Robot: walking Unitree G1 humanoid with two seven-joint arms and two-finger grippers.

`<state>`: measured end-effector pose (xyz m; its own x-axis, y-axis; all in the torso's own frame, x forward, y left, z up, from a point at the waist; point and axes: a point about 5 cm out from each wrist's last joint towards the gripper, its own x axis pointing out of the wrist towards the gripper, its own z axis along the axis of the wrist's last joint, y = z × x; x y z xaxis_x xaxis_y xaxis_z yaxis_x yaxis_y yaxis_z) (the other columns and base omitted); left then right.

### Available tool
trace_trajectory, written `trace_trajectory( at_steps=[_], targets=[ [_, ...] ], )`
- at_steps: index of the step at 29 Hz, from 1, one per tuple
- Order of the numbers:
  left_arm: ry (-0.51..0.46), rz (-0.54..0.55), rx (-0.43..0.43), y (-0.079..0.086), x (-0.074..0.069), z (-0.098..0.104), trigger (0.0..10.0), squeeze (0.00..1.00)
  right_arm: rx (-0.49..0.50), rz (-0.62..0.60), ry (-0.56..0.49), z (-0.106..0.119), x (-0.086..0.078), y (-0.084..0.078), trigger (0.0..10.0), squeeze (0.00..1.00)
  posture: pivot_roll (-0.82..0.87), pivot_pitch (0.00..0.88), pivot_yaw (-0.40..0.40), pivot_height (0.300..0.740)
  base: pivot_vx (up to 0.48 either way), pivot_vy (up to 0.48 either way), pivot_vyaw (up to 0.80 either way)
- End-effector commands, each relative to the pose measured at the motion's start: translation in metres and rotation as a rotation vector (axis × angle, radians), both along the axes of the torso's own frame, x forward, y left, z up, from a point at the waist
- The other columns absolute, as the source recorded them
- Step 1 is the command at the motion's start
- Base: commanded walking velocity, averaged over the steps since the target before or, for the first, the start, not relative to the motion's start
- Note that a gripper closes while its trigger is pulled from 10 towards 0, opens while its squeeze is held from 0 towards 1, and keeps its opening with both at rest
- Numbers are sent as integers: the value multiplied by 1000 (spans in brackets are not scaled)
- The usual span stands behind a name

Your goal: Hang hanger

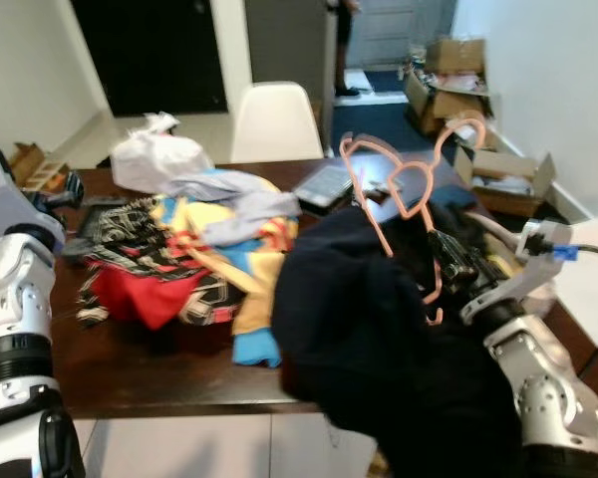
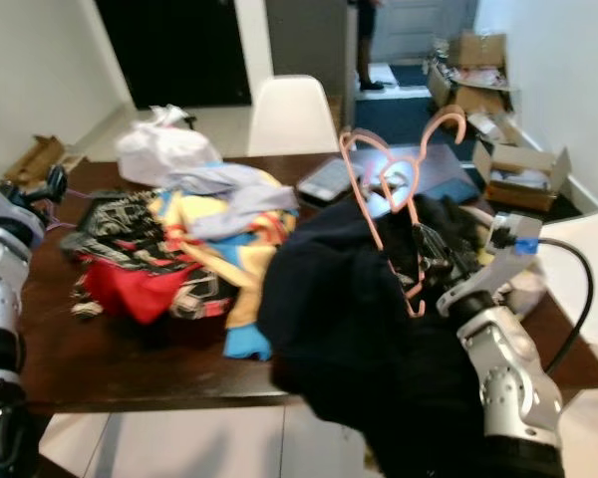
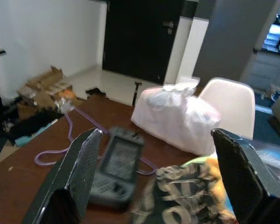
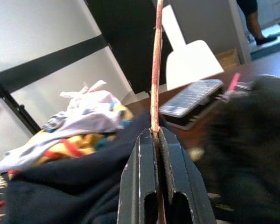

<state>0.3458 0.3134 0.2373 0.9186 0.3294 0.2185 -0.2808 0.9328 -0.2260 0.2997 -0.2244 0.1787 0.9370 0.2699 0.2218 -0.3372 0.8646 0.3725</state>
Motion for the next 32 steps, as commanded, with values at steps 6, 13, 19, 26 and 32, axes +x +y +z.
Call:
trace_trajectory(
  at_steps=[6, 13, 19, 26, 32],
  targets=[
    [21, 23, -26, 5, 0, -4, 10000, 0, -9, 10, -12, 2, 1, 5, 10000, 0, -80, 0, 34, 710, 0, -236, 0],
    [21, 1, -32, -1, 3, -4, 10000, 0, -10, 8, -16, 2, 1, 5, 10000, 0, -83, 0, 38, 710, 0, 0, 0],
    [17, -29, -26, -6, 5, -4, 10000, 0, -12, 9, -16, 2, 0, 4, 10000, 0, -87, 0, 40, 710, 0, 0, 0],
    [8, -52, -11, -7, 5, -1, 10000, 0, -13, 11, -15, 1, 1, 5, 10000, 0, -85, 0, 38, 710, 0, -257, 0],
    [-49, -79, -24, -6, 6, 9, 10000, 0, -14, 19, -12, 0, 1, 7, 10000, 0, -85, 0, 38, 710, 0, -160, 0]
  ],
)
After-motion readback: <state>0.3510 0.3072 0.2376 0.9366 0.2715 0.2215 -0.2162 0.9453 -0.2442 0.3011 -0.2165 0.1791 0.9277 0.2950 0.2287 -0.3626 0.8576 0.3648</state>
